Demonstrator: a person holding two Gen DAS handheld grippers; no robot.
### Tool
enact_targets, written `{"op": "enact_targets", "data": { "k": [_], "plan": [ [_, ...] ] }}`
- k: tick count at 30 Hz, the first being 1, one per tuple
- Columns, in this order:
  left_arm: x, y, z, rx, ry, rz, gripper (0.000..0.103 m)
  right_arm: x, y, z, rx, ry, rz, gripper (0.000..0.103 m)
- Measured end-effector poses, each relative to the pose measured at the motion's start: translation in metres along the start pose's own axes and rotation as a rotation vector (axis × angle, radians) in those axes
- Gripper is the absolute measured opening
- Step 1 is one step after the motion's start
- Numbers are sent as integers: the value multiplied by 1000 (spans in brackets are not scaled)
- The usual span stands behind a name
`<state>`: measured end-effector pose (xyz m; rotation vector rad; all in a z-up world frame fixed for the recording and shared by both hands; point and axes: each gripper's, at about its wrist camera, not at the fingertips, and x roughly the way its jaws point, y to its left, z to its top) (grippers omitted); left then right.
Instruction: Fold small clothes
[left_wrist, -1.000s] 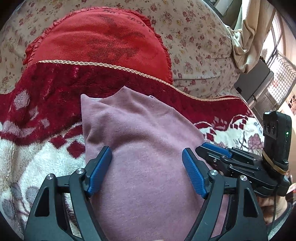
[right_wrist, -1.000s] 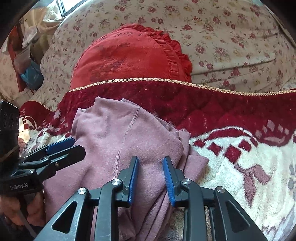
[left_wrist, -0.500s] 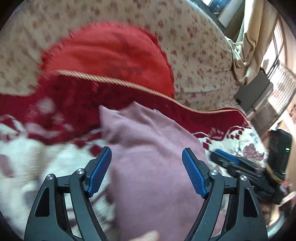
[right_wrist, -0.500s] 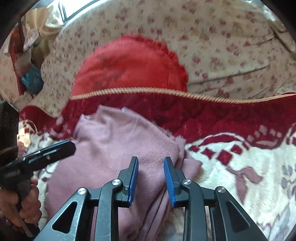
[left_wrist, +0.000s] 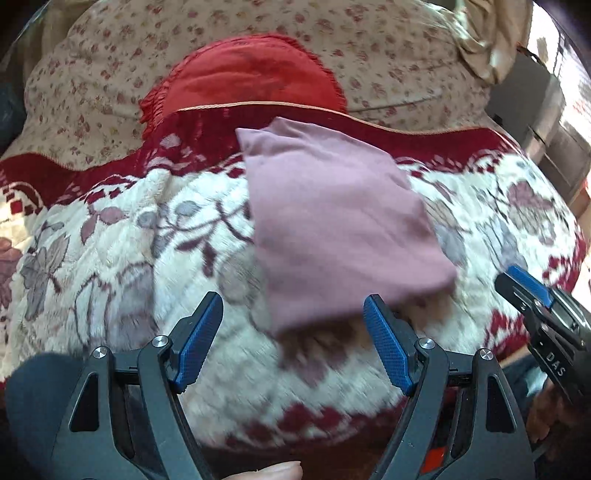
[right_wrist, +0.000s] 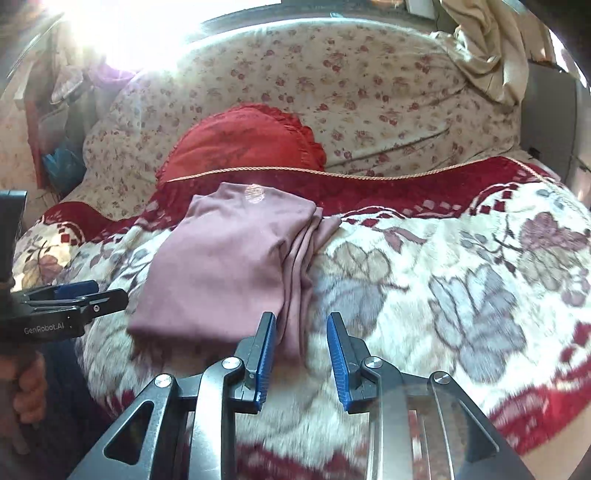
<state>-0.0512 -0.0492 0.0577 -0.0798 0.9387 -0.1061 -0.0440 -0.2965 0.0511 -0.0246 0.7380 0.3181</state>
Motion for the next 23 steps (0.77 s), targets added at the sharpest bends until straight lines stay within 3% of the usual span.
{"op": "enact_targets", "data": {
  "k": [6, 23],
  "plan": [
    [-5, -19, -14, 38, 10, 7, 79, -6, 0, -9, 8, -5, -10, 27],
    [-4, -13, -19, 32, -33, 28, 79, 0, 5, -8, 4, 3, -3, 27]
  ]
}}
